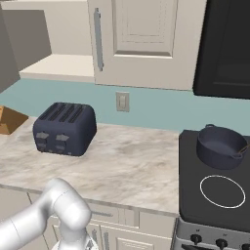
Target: Open the cabinet and move the ladle to the pot. Then close the cabinet.
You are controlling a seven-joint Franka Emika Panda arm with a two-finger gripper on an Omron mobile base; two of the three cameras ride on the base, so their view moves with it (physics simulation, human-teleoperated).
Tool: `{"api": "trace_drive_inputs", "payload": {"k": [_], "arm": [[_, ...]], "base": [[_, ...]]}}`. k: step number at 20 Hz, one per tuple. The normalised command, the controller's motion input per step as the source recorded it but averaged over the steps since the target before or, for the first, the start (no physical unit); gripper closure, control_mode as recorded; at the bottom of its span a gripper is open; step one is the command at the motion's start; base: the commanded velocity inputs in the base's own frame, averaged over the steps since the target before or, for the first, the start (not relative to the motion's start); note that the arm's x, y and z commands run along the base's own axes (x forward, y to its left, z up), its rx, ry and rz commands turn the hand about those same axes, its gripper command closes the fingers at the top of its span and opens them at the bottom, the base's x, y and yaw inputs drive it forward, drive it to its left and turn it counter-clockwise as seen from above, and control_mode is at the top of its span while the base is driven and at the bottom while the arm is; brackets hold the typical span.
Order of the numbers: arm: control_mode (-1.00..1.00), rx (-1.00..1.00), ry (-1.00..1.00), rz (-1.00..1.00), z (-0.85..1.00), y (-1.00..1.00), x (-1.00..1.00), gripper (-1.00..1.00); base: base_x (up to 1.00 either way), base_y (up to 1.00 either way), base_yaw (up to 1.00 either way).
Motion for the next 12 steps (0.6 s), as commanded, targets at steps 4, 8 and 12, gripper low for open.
{"api": "trace_drive_inputs", "payload": {"k": [4,8,12], "arm": [[-1.0,0.0,-0.11,-0.01,-0.24,-0.21,0.39,-1.0],[-1.0,0.0,-0.12,-0.01,-0.18,-0.22,0.36,-1.0],[-1.0,0.0,-0.12,-0.01,-0.17,-0.25,0.33,-1.0]], "base": [[0.0,0.0,0.0],[0.0,0.0,0.0],[0.0,0.0,0.0]]}}
